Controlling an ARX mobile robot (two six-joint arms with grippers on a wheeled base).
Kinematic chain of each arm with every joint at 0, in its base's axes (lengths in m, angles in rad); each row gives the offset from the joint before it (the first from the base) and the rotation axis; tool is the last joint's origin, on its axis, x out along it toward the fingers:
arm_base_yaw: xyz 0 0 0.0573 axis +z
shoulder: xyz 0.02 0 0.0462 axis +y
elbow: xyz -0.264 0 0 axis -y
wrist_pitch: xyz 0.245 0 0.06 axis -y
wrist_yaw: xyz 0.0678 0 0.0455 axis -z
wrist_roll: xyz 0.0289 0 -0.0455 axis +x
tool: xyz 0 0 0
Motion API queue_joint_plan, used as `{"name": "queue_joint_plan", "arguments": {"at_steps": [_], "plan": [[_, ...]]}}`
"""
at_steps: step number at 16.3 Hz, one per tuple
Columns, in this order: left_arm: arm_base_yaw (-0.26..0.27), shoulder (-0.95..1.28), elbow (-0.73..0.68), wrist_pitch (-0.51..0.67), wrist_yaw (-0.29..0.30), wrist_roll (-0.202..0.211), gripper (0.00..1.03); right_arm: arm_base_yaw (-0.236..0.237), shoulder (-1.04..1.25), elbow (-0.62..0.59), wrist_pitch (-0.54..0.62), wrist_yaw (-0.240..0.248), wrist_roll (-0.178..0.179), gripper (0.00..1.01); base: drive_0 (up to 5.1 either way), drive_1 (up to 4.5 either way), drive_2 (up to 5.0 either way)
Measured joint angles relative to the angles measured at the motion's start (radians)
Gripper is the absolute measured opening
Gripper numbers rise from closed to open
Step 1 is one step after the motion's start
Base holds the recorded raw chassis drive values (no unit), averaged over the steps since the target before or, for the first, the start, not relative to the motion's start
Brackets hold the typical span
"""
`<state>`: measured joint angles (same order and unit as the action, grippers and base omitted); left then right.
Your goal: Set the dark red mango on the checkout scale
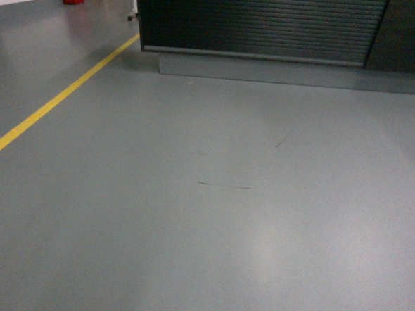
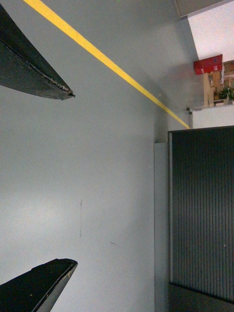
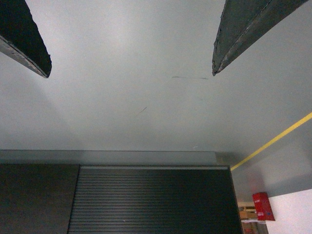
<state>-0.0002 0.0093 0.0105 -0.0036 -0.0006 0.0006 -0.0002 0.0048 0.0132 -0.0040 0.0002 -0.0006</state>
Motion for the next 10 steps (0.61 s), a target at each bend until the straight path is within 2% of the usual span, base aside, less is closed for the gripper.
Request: {"name": "queue_joint_plan", "arguments": {"at_steps": [10], "plan": [[0.000, 0.000, 0.000, 0.000, 0.000, 0.000, 0.98, 0.000, 0.000, 0.000, 0.000, 0.000, 0.000, 0.98, 0.0, 0.00, 0.0]]}}
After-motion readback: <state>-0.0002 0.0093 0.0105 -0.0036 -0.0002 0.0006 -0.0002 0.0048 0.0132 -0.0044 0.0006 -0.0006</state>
